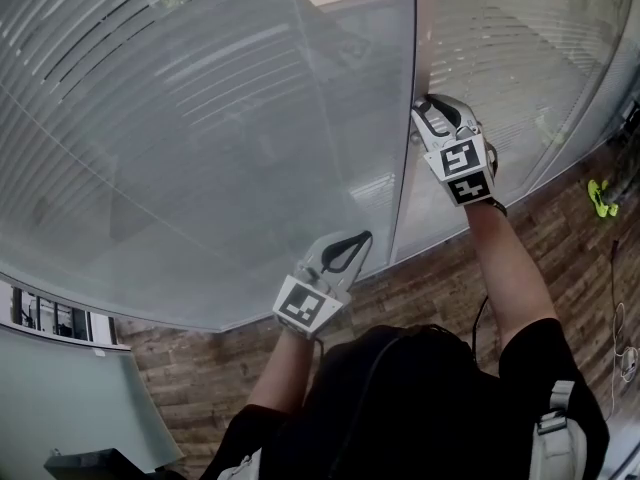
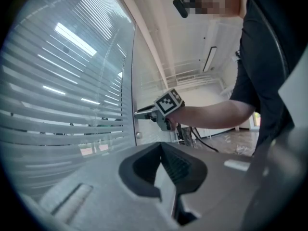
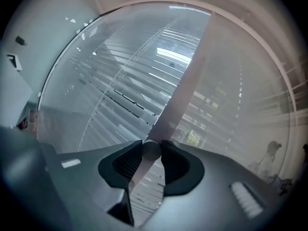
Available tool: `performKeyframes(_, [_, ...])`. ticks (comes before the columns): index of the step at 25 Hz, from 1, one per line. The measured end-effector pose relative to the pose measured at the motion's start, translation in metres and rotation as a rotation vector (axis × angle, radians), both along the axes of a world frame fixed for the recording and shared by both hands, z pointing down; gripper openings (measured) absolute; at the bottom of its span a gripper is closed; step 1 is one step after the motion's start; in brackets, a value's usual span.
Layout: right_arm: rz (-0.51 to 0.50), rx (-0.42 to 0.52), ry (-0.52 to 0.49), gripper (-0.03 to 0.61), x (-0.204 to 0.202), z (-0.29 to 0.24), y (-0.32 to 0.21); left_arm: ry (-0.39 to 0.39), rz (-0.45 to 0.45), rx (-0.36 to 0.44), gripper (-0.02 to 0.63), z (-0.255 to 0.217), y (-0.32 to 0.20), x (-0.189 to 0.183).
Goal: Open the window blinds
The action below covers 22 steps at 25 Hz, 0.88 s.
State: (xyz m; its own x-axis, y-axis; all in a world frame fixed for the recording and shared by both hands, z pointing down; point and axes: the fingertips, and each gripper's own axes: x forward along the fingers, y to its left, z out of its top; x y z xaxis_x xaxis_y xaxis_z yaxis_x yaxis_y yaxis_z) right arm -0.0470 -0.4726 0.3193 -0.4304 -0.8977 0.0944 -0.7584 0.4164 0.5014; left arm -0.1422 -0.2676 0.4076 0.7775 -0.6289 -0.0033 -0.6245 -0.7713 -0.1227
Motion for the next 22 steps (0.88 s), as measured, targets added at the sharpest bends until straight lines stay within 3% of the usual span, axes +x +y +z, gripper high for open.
performKeyframes(17, [-0.022, -0.169, -0.381, 0.127, 0.0082, 0.0031, -0.0069, 0.009, 0.013, 0.003, 0.005, 0.0013, 0.0017, 0.0037])
performKeyframes(22, [-0.015, -0.198, -0.439, 0.127, 0.0084, 0.0029, -0.0070, 0.006, 0.006, 0.006, 0.003, 0.0023, 0.0019, 0.0019])
